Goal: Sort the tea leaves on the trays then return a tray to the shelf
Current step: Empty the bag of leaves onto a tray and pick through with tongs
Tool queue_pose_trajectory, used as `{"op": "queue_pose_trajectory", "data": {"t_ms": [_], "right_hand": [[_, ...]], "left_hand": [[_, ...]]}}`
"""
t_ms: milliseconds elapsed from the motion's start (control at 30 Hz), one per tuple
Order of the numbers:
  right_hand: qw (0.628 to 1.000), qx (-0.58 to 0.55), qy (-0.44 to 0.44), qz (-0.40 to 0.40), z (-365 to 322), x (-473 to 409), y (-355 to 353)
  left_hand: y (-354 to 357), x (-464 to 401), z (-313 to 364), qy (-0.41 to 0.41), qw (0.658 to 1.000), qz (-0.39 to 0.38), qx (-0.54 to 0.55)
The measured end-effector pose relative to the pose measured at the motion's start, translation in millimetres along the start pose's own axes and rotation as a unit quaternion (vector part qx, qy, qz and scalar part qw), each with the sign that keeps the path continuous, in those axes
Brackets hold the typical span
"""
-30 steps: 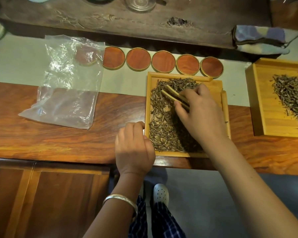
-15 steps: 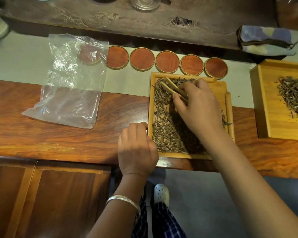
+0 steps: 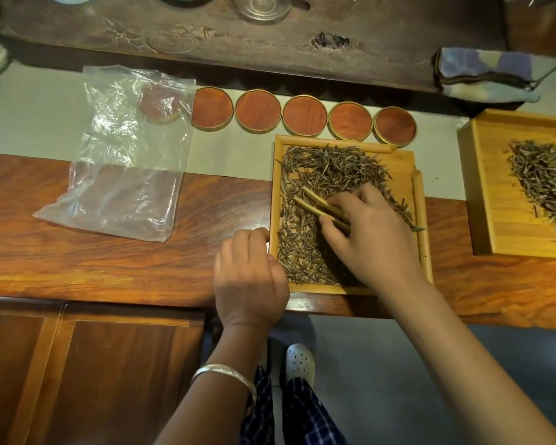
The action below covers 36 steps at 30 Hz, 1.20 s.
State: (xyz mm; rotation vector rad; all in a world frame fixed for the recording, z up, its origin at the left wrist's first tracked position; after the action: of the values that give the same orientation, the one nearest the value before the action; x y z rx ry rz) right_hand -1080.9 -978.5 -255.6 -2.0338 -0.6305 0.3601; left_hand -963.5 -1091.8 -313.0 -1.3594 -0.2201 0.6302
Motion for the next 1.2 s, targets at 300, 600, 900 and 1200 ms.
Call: {"op": "queue_pose_trajectory", "data": {"t_ms": [300,600,900,1200], "right_hand": [[0.992,-0.029,0.057,0.113,33.1,-9.2,-30.9],[0.995,-0.017,0.049,0.085,23.4,-5.4,-21.0],[0.995,-0.003,0.072,0.064,28.7,-7.7,-17.9],[0.992,-0.004,0.083,0.091,43.8,-3.3,-23.2]], "left_hand": [[-0.8,-1.2,2.3,-0.016,1.000,-0.015,0.001],[-2.0,-2.4,3.1,-0.022,0.999,-0.020,0.017],[-1.5,-2.9,3.1,-0.025,0.999,-0.023,0.020],[-0.7,-2.8,3.1,-0.026,0.999,-0.019,0.023]]}}
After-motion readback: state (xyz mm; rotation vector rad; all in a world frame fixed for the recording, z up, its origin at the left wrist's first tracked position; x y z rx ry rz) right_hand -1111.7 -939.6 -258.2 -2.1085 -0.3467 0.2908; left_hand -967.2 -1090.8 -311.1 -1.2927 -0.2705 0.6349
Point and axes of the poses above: each hand's wrist, its own x-axis away from the middle knuckle, its own y-axis out of the palm, z = x × y, the point moved 2 cm from there along -x, towards the middle knuckle, and after that the axes turned 14 degrees about -x, right-handed, at the moved point
